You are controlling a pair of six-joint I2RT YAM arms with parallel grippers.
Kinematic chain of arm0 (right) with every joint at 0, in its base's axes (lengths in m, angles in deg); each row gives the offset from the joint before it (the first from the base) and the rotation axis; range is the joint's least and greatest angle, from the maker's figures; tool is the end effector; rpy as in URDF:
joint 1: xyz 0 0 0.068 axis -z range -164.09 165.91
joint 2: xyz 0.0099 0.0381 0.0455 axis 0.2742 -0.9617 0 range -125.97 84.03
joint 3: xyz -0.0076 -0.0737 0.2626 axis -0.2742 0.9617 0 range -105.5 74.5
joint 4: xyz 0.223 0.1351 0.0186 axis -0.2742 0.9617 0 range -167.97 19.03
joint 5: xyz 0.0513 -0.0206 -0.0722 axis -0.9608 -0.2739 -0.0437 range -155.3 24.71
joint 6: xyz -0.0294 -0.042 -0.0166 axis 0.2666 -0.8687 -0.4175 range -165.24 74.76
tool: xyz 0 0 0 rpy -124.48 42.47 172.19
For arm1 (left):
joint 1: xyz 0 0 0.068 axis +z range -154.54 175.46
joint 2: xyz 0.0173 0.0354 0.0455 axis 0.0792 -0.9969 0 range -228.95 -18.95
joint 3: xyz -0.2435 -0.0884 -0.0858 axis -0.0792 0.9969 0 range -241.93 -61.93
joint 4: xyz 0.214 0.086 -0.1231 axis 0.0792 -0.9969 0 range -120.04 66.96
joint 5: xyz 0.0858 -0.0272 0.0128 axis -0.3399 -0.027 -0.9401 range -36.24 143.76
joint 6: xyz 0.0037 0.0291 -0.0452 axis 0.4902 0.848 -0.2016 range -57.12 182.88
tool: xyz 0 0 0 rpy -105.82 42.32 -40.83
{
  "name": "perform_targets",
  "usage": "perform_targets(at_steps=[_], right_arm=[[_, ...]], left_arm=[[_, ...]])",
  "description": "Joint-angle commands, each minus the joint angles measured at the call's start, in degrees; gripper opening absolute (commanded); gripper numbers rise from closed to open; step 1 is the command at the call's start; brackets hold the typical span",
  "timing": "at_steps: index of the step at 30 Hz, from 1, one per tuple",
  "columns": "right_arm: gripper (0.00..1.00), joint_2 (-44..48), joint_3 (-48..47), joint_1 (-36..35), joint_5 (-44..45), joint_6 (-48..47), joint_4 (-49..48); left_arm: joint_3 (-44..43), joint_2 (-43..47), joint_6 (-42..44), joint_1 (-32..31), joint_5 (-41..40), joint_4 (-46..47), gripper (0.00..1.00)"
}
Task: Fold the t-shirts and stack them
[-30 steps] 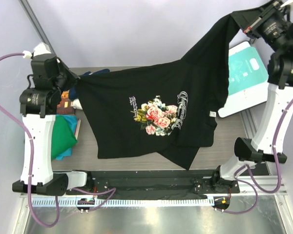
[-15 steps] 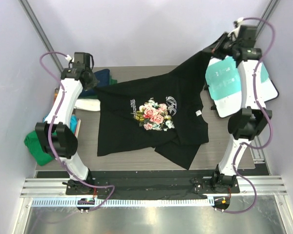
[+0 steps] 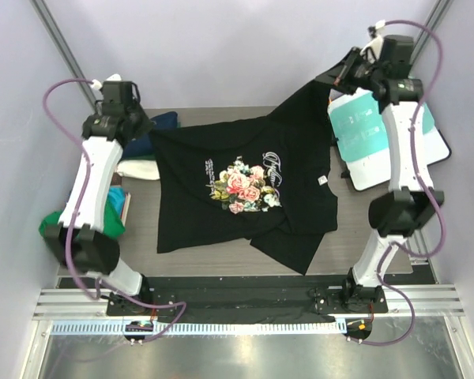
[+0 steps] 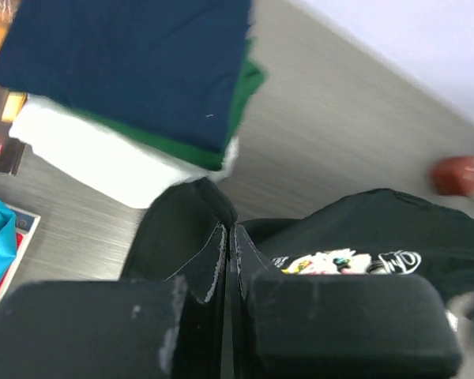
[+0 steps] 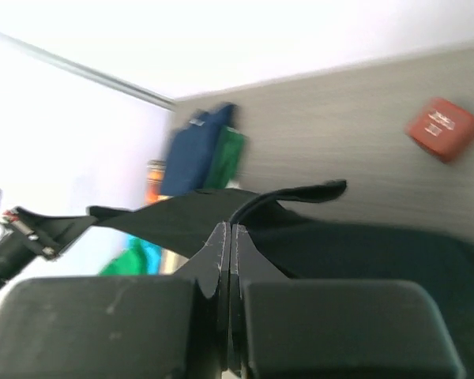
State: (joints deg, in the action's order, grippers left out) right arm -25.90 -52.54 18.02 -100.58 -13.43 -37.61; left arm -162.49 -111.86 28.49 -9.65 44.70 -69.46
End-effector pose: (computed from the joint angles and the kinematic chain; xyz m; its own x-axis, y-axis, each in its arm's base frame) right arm 0.4216 0.0051 0.4505 -0.5989 0.4526 -0.6607 -0.2174 0.7021 0.6781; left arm 0.3524 -0.0259 0.4010 -0.4952 -0.5158 -0.6991 -0.3806 0.8522 -0.3591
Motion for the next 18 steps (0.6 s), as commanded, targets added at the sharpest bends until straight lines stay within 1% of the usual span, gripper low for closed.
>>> perform_targets(at_steps=[1,2,3,4,6,7,8,10,11,13,14,16,17,18], right_arm=[[0.01,18.92,1.44,0.26,-6.28,4.92,-9.24],[0.01,21.14,2.14,0.26,-5.94,4.93,-9.42],[0.01,23.25,3.72,0.26,-5.5,4.93,-9.51],[0.01,27.27,4.43,0.26,-5.15,4.93,-9.51],[0.01,30.81,5.57,0.26,-4.27,4.66,-9.42],[0.01,32.31,5.67,0.26,-3.74,4.49,-9.42],[0.01,35.11,5.58,0.44,-2.52,4.49,-9.33],[0.01,37.32,4.18,0.79,-1.11,4.14,-9.16],[0.01,38.9,2.08,0.88,0.03,3.87,-8.46],[0.01,39.0,-1.52,0.88,1.53,3.0,-6.62],[0.01,37.96,-6.85,0.88,2.23,2.64,-3.82],[0.01,36.2,-12.32,0.88,3.03,2.29,-1.35],[0.01,35.49,-16.53,0.88,3.38,2.38,-0.2],[0.01,34.96,-17.79,0.88,4.25,2.64,-0.19]], left_arm=[[3.68,16.76,2.3,0.53,6.65,6.41,0.0],[7.0,19.49,2.75,0.53,7.64,7.38,0.0],[8.52,25.08,2.84,0.62,8.18,8.35,0.0],[10.01,27.75,3.1,0.62,8.35,8.53,0.0],[13.36,33.02,3.28,0.8,8.36,8.45,0.0],[14.5,37.23,3.19,0.8,8.1,8.27,0.0],[14.59,39.27,3.36,0.8,7.66,7.83,0.0],[12.77,42.44,3.63,0.8,7.22,5.73,0.0],[11.88,43.06,3.89,0.8,6.34,4.15,0.0],[9.34,44.03,3.63,0.8,5.02,3.35,0.0],[8.37,43.95,3.11,0.8,4.67,3.0,0.0],[5.39,43.51,2.49,0.8,4.58,2.82,0.0],[4.24,42.9,1.97,0.8,4.58,2.21,0.0],[3.09,42.72,1.7,0.8,3.97,1.68,0.0]])
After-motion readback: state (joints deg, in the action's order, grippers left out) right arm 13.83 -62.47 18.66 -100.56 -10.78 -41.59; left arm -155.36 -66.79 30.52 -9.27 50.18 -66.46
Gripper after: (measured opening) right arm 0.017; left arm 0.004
